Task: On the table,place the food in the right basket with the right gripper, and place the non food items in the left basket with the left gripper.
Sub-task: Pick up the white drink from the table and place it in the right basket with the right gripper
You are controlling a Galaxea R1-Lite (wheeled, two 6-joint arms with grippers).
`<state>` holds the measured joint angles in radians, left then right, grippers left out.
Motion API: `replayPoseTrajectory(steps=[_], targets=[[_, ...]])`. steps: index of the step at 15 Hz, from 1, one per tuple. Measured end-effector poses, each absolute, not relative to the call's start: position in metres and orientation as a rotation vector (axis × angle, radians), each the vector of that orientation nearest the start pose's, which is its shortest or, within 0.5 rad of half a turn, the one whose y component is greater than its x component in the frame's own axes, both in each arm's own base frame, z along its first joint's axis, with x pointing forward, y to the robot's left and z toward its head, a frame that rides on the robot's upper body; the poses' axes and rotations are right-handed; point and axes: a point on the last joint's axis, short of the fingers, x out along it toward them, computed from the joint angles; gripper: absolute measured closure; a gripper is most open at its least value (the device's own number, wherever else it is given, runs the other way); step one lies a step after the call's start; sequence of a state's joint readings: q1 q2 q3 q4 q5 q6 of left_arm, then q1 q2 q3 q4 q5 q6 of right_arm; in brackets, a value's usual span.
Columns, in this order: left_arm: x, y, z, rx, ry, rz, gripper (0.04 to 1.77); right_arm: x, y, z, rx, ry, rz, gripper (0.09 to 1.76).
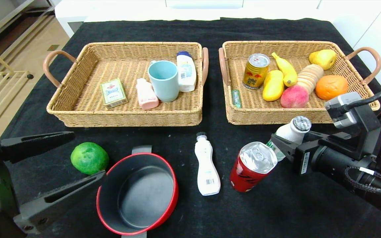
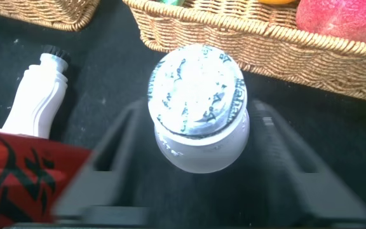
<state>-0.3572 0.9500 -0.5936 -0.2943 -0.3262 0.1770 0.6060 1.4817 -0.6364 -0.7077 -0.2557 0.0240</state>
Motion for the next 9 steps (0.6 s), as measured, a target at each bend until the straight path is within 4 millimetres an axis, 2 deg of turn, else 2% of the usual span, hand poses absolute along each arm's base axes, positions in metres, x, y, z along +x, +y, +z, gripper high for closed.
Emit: replayPoseTrajectory(steps=[2,9], targets=[[0.1068,-0.0476,0.2475,0.171,0.003,-0.687,0.09,0.2066,0.1361,0.2028,-0.033,0.134,0.346,0.92],[0.1059,-0.0472,0.2461,0.196,-0.002,-0.687,0.09,0.2102,0.1377,0.1984,-0.035,0.138,0.348,0.97]])
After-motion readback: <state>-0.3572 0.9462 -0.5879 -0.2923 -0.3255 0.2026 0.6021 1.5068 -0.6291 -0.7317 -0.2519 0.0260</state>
